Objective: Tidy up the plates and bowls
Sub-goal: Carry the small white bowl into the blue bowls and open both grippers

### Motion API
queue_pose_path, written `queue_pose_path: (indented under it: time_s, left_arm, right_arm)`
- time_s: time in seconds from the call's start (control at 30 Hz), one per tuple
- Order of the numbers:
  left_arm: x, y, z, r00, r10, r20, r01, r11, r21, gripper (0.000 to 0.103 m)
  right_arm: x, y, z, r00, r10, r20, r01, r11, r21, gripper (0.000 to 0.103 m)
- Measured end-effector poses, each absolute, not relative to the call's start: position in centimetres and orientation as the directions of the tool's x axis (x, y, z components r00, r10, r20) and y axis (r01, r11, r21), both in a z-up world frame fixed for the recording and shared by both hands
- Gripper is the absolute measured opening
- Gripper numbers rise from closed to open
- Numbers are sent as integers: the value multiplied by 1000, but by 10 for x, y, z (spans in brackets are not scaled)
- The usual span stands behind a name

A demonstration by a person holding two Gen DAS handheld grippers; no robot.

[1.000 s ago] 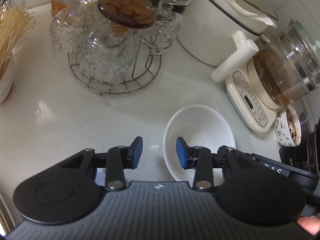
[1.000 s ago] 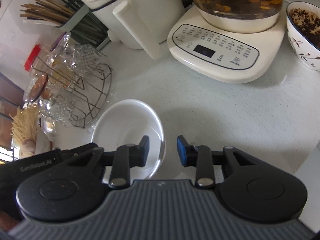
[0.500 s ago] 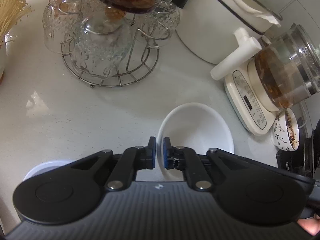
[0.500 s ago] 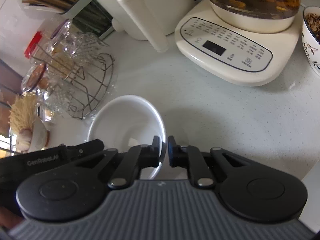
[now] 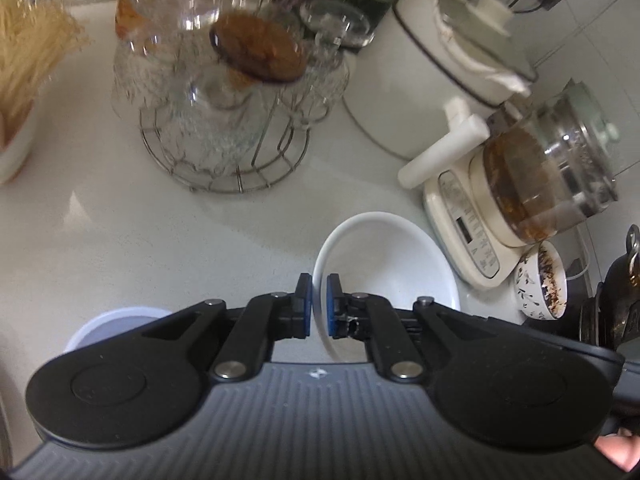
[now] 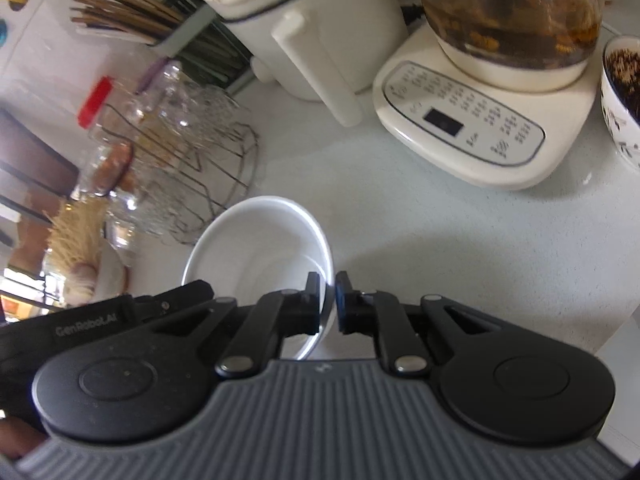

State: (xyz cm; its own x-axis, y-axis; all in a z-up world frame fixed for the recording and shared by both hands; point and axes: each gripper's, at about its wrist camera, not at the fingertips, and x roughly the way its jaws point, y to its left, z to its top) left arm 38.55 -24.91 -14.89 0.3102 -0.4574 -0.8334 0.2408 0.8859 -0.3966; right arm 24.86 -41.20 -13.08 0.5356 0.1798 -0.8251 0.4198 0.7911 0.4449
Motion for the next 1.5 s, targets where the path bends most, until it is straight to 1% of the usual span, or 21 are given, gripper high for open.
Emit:
queue_pose_path:
  time_s: [0.1,0.4,0.7,0.87,1.07,1.33,1.5]
  left_arm:
    - [380,-245,-134,349,-448,-823,254,891,-377,9]
    - [364,-209,-97,418,-454,-787,226,891,-393,9]
    - [349,-164,-80,468,-447,-763,181,893,-412,9]
    - [340,-136,-82,470,-432,-770,142,898,-417,9]
    - [331,-111,-97,439,-411,-799,90,905,-417,9]
    - [320,-99,-121,371,-383,-846,69,920,-387,9]
    - [316,-100,-132,349,-373,-860,68,925,-374,9]
  right_arm:
    - [249,-408,-120,550,192,-813,396,797,456,11]
    - [248,-384,-93,588,231,-775,317,815,484,11]
    - [251,-348,-74,600,259,-757,247,840,483,11]
    - [251,-324,-77,572,280,-771,220,853,473,12]
    - [246,-300,-88,517,298,-802,210,864,457,13]
    - [237,-281,-105,452,288,-844,220,881,418,13]
    - [236,-278,-110,450,263,-853,217,895,390,13]
